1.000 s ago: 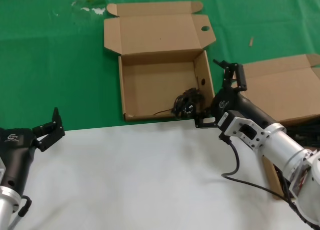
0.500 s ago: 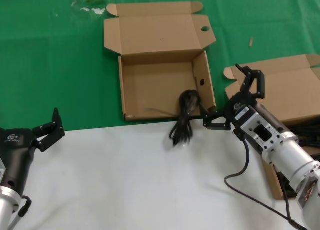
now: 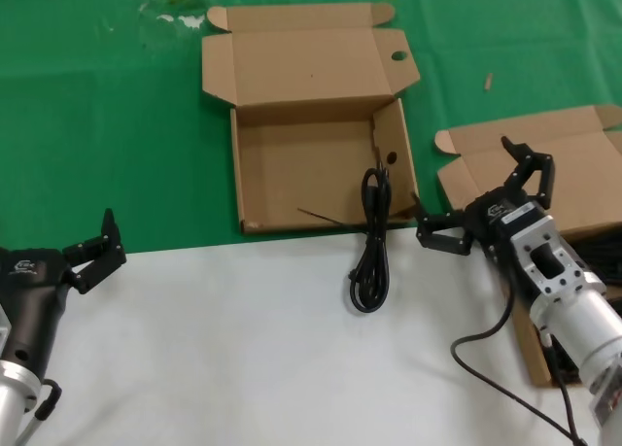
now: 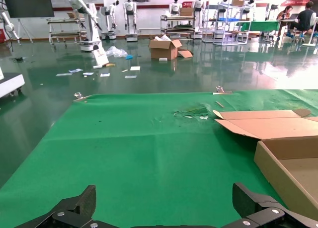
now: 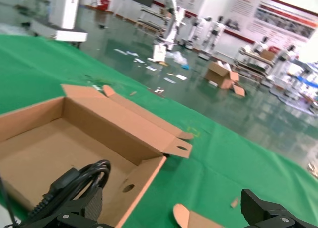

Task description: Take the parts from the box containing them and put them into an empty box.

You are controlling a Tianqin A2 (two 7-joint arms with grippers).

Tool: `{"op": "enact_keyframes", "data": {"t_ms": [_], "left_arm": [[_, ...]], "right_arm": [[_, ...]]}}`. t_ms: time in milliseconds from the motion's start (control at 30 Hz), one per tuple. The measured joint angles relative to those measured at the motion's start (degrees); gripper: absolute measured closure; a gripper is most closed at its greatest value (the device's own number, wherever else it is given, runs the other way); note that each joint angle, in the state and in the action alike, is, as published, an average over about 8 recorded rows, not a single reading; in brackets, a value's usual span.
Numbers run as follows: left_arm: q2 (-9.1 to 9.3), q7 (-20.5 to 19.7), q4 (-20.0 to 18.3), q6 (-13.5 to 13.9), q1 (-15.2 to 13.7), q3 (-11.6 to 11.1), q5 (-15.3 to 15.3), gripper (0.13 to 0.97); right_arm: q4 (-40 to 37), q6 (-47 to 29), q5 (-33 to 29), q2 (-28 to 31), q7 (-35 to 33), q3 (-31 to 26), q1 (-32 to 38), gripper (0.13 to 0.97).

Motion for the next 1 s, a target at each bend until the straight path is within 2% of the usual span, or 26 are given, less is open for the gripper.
{"op": "enact_keyframes", "data": {"t_ms": [700, 1000], "left_arm": [[0.00, 0.00, 0.00, 0.00, 0.00, 0.00, 0.00, 0.132], [0.00, 0.00, 0.00, 0.00, 0.00, 0.00, 0.00, 0.132]], "right_arm": [[7.67, 9.60, 0.09, 0.74, 20.13, 1.44, -7.29, 0.129], [8.62, 10.80, 0.10, 0.84, 22.65, 1.62, -8.18, 0.129]]}}
